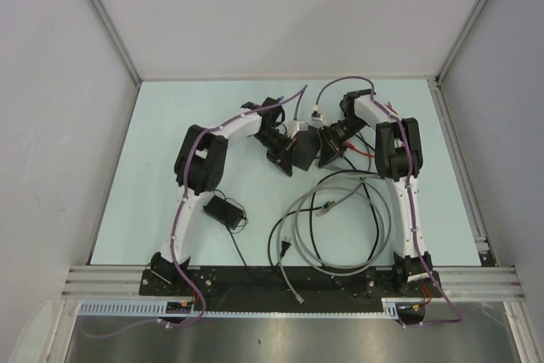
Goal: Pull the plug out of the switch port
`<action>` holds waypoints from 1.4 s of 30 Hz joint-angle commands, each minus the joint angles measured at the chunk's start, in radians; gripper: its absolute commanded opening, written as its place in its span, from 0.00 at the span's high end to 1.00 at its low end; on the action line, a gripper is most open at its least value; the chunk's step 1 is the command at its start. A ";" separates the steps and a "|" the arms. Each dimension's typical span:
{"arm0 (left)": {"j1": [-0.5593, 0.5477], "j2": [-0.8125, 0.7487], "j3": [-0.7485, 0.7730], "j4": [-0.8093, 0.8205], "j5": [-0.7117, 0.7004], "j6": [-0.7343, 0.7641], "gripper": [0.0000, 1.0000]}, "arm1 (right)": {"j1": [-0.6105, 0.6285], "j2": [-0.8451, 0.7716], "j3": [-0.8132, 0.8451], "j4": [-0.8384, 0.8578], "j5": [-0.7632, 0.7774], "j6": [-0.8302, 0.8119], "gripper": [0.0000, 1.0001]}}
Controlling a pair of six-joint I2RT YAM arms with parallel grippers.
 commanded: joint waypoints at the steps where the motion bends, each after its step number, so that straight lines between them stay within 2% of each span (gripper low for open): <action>1: 0.002 -0.041 0.011 0.029 -0.061 0.057 1.00 | -0.025 -0.016 0.080 -0.115 -0.026 -0.007 0.93; 7: 0.011 -0.128 0.054 0.016 -0.035 0.066 1.00 | -0.082 -0.124 0.143 -0.084 -0.011 0.001 0.92; 8: 0.017 -0.142 0.058 0.016 -0.036 0.066 1.00 | -0.094 -0.140 0.164 -0.069 -0.013 0.042 0.93; 10: 0.025 -0.171 0.066 0.022 -0.038 0.063 1.00 | -0.140 -0.196 0.169 0.053 -0.011 0.115 0.94; 12: 0.042 -0.213 0.063 0.026 -0.061 0.060 1.00 | -0.172 -0.221 0.180 0.211 0.027 0.262 0.93; 15: 0.070 -0.260 0.039 0.029 -0.103 0.063 1.00 | -0.232 -0.229 0.256 0.360 0.127 0.385 0.94; 20: 0.152 -0.333 -0.027 0.024 -0.149 0.065 0.99 | -0.297 -0.218 0.319 0.520 0.355 0.490 0.93; 22: 0.183 -0.362 -0.046 0.032 -0.197 0.059 0.95 | -0.309 -0.211 0.315 0.531 0.444 0.522 0.92; 23: 0.215 -0.369 -0.058 0.035 -0.217 0.054 0.92 | -0.313 -0.204 0.310 0.519 0.464 0.524 0.89; 24: 0.232 -0.380 -0.063 0.038 -0.234 0.048 0.82 | -0.314 -0.206 0.293 0.519 0.481 0.525 0.82; 25: 0.247 -0.383 -0.067 0.049 -0.287 0.040 0.73 | -0.312 -0.212 0.245 0.523 0.525 0.536 0.70; 26: 0.275 -0.388 -0.072 0.053 -0.321 0.033 0.64 | -0.310 -0.218 0.218 0.529 0.550 0.544 0.48; 27: 0.286 -0.392 -0.073 0.059 -0.368 0.019 0.40 | -0.309 -0.227 0.201 0.529 0.566 0.547 0.41; 28: 0.294 -0.400 -0.076 0.073 -0.449 0.017 0.29 | -0.307 -0.235 0.188 0.529 0.564 0.547 0.36; 30: 0.306 -0.400 -0.081 0.084 -0.551 0.026 0.01 | -0.289 -0.249 0.143 0.557 0.639 0.597 0.28; 31: 0.309 -0.394 -0.080 0.088 -0.583 0.031 0.00 | -0.280 -0.258 0.134 0.561 0.753 0.619 0.24; 32: 0.317 -0.393 -0.072 0.092 -0.617 0.034 0.01 | -0.272 -0.264 0.123 0.566 0.788 0.643 0.21; 34: 0.329 -0.380 -0.054 0.101 -0.616 0.016 0.00 | -0.252 -0.286 0.103 0.574 0.835 0.649 0.13; 37: 0.350 -0.336 0.041 0.086 -0.613 -0.007 0.00 | -0.229 -0.307 0.091 0.574 0.842 0.677 0.09; 39: 0.370 -0.282 0.178 0.041 -0.617 -0.016 0.00 | -0.217 -0.310 0.132 0.566 0.842 0.685 0.08; 42: 0.412 -0.201 0.414 -0.019 -0.587 -0.050 0.00 | -0.215 -0.303 0.250 0.557 0.851 0.708 0.01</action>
